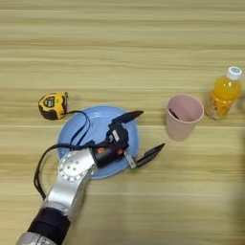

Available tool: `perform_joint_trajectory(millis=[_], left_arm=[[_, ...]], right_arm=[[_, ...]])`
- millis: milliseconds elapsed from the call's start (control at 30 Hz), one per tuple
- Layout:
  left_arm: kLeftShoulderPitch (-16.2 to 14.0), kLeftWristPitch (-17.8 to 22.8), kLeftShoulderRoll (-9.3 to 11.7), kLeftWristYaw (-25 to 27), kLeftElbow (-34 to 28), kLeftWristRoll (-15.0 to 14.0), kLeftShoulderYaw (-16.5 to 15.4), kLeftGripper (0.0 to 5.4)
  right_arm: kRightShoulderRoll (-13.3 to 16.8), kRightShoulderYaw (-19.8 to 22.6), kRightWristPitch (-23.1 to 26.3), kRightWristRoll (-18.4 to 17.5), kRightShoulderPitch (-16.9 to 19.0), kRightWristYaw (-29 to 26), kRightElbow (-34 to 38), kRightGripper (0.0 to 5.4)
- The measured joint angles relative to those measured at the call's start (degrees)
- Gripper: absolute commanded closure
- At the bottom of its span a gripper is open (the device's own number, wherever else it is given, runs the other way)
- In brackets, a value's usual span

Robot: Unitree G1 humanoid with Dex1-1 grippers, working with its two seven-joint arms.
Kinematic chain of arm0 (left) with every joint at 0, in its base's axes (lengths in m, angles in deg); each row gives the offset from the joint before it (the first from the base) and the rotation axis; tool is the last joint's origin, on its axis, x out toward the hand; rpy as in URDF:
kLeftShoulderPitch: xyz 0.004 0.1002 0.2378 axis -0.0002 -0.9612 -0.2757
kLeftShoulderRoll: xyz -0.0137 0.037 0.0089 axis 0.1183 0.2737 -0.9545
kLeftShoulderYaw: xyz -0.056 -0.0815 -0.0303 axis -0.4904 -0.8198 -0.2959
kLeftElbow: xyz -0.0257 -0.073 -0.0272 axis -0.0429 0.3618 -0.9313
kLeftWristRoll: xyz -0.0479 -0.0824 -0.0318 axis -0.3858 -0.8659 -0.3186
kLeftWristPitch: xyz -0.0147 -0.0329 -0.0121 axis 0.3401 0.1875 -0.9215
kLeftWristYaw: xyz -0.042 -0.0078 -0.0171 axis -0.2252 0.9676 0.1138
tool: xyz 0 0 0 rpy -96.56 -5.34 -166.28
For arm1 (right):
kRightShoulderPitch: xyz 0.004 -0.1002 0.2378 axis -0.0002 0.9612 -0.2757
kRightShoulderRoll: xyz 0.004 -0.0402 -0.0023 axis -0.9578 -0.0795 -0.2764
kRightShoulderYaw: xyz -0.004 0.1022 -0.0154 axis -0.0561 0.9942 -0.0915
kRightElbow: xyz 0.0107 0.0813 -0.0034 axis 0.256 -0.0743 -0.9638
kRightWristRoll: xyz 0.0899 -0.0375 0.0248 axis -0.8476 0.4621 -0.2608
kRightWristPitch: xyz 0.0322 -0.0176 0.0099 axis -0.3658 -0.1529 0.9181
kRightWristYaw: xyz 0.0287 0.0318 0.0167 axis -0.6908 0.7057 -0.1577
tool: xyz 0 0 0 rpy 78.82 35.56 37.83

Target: Move the objects on the table

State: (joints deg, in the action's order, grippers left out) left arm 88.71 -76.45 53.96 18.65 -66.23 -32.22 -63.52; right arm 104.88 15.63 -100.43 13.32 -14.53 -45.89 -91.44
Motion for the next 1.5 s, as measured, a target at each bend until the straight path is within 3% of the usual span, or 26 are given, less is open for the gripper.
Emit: perform_joint_trajectory(millis=[367,967,1500], left_arm=[[2.1,5.3,-1.3,-3.2,-2.3,2.0,1.4,0.0],[6.4,5.6,-3.6,-5.3,3.6,3.6,1.5,0.0],[6.9,5.4,-6.3,-5.2,5.2,5.4,5.7,0.0]], right_arm=[[-0.9,-0.4,-0.1,0.0,0.0,0.4,0.0,0.01],[-1.8,-0.6,-0.9,-0.1,0.0,0.5,1.2,0.01],[-2.4,-0.8,-0.9,-0.4,0.0,1.5,1.6,0.01]])
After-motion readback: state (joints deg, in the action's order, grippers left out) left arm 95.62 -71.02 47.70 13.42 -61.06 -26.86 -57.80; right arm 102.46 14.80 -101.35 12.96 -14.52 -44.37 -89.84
